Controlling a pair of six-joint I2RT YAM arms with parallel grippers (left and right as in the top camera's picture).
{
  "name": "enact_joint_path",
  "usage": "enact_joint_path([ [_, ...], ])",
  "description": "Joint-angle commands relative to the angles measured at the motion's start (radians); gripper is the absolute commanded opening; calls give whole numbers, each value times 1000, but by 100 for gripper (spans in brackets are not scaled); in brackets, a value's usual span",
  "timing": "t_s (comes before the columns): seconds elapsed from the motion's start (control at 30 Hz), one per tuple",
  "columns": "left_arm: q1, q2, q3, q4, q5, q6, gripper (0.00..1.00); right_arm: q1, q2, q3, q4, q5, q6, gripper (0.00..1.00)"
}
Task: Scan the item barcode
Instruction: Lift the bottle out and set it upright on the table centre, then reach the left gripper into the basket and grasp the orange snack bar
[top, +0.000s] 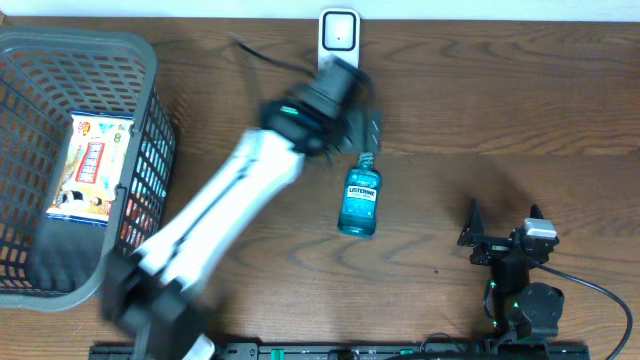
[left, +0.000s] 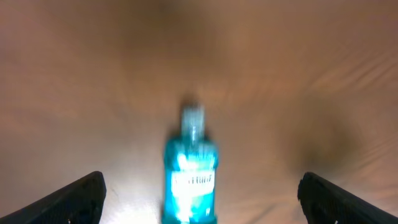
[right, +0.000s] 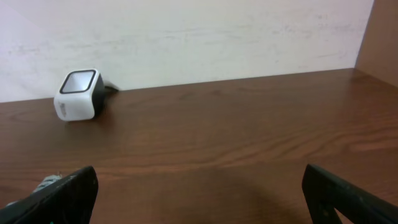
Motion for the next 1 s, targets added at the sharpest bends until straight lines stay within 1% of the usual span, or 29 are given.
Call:
enact_joint_path([
  [0.0,154,-190,64,-23,-13,133,98,-2,-4,-1,-3,2,14,99],
  [0.13,366,-325,64,-63,-89,133,98,-2,-4,-1,-3,2,14,99],
  [0.2,489,-373,64,-105,-146,82,98,-2,-4,-1,-3,2,14,99],
  [0.23,609,-402,64,-164,-206,-19,97,-2,-4,-1,-3,2,14,99],
  [0.27,673,-410,64,-208,-236,-98,98,-2,-4,-1,-3,2,15,99],
  [0.3,725,-411,64,-253,-259,-179,98,-2,-4,-1,-3,2,14,99],
  [0.37,828,-406,60,-375,-297,-388,98,-2,-4,-1,-3,2,14,99],
  [0.4,879,-399,53,-445,-305,-514,98,-2,-4,-1,-3,2,14,99],
  [0.5,996,-373,14,-571,-307,-801,98,-2,-4,-1,-3,2,14,99],
  [0.6,1073,-335,-30,-648,-302,-1041,98,-2,-4,-1,-3,2,14,99],
  [0.67,1104,-304,-66,-655,-295,-1146,98,-2,-4,-1,-3,2,15,99],
  [0.73,1113,-272,-90,-655,-295,-1189,98,-2,-4,-1,-3,2,15,99],
  [0.87,1113,-195,-131,-656,-295,-1196,98,-2,-4,-1,-3,2,14,99],
  [0.93,1113,-160,-159,-665,-277,-1268,98,-2,-4,-1,-3,2,14,99],
  [0.97,1113,-143,-180,-665,-259,-1323,98,-2,-4,-1,-3,2,14,99],
])
